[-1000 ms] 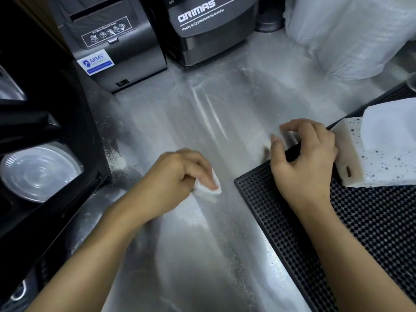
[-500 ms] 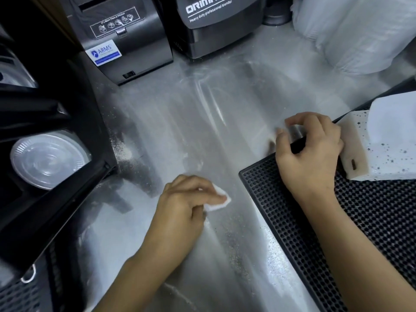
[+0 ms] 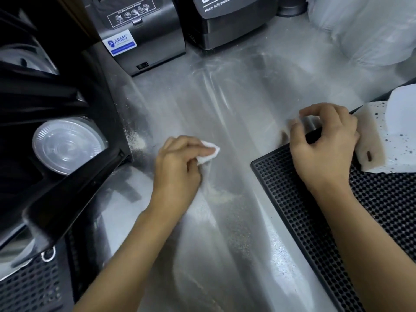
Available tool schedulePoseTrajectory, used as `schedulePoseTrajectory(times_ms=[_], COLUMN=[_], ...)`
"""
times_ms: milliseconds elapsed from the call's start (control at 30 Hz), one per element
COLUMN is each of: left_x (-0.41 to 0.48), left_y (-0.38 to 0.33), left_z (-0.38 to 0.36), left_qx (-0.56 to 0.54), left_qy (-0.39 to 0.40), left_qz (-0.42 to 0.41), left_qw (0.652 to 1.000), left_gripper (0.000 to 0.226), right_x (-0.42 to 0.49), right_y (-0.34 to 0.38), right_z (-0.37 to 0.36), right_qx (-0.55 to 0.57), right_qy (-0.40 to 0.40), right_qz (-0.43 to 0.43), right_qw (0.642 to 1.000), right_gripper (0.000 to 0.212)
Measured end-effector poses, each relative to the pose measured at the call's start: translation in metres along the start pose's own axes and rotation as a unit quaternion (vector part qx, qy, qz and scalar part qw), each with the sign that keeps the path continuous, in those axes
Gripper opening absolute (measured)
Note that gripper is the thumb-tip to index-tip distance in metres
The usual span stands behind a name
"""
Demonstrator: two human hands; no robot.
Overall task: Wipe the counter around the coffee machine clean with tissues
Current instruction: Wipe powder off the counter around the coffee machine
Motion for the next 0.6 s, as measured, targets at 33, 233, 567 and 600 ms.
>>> schedulePoseTrajectory(times_ms=[33,233,567,600], left_x=[-0.02,-0.013,0.011,-0.008], left_y=[-0.005,-0.008,0.002,-0.001], left_z=[0.002,0.028,-0.004,-0.003], left_qx=[-0.002,-0.142,0.026,0.026], left_qy=[0.016,0.061,-0.025,-0.011], left_qz=[-0.003,0.105,-0.005,-0.011], left_qw=[1.0,0.982,0.999,1.0], left_gripper=[0.042,0.051,0.03,0.033], right_x=[0.0,-0.002,-0.002,-0.003], right_y=[0.0,0.002,0.004,0.005], right_z=[0.0,0.001,0.002,0.002], right_qx=[-0.001,0.0,0.0,0.001], right_qy=[0.001,0.007,0.0,0.002], right_qz=[0.0,-0.001,0.001,0.0], right_qw=[1.0,1.0,1.0,1.0], right_gripper=[0.021,0.022,0.025,0.025])
Point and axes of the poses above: each hand's wrist, its own x-axis towards the middle knuckle, its own z-axis out of the back of the hand, y = z × x, the point moved 1 cm from there along x, towards the middle knuckle, and after that the axes turned 9 degrees about y, right-handed, at the moved point
